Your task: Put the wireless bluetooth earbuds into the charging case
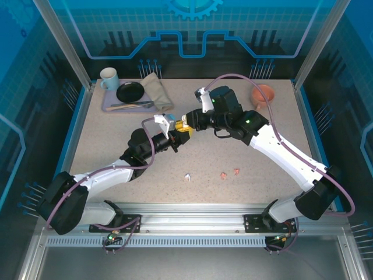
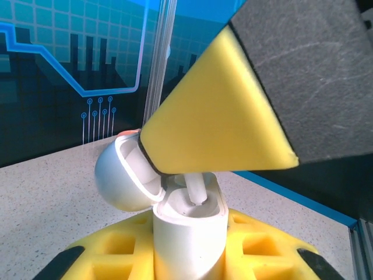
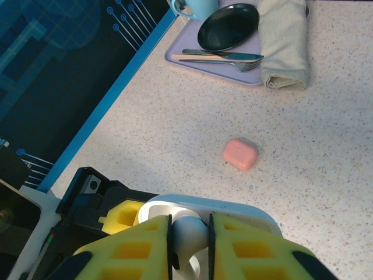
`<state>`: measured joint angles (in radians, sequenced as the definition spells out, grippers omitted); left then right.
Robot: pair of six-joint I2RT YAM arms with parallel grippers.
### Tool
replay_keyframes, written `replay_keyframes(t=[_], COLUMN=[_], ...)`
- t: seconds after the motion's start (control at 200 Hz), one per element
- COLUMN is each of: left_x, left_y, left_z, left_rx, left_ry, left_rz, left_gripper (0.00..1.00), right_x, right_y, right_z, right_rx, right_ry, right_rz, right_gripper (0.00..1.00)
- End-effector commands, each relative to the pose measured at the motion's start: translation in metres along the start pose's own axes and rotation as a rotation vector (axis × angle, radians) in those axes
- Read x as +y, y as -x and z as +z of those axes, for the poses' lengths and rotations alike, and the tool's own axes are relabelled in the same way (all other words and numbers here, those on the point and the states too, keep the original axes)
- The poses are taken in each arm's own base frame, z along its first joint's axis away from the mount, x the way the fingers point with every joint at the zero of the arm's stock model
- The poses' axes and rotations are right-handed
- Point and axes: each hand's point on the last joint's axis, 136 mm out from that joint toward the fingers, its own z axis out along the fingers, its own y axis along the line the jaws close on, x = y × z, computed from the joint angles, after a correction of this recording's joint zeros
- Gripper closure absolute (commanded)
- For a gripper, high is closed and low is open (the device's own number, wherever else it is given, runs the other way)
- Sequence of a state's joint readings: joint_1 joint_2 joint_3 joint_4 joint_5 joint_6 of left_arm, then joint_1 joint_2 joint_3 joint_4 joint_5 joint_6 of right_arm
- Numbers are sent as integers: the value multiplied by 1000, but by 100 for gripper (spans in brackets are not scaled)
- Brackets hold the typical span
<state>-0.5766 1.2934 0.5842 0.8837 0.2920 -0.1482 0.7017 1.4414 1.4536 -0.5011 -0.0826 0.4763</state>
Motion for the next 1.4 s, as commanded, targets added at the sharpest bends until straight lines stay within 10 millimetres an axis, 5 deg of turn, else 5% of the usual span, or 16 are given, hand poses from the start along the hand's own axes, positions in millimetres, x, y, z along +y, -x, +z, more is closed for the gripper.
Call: replay_keyframes(t=[0.0, 0.435, 0.73, 1.075, 1.251, 1.391], left_x=[-10, 3, 15, 16, 27, 32], left_y=[19, 20, 34, 27, 17, 11], left_z=[-1, 1, 2, 6, -1, -14], left_rx=[-52, -62, -122, -105, -86, -75], left_ry=[-35, 41, 113, 119, 190, 238], left_rz=[54, 91, 120, 129, 117, 111], left_gripper=[100, 100, 100, 100, 100, 100], right_x=[16, 16, 6, 2, -37, -76], right_y=[12, 26, 17, 20, -8, -57], right_z=[-9, -43, -43, -47, -59, -50], right_rx=[-36, -220, -419, -509, -435, -303], right_ry=[42, -49, -202, -303, -412, -478], right_rz=[-10, 133, 344, 402, 428, 462], right_gripper=[84, 88, 89, 91, 91, 91])
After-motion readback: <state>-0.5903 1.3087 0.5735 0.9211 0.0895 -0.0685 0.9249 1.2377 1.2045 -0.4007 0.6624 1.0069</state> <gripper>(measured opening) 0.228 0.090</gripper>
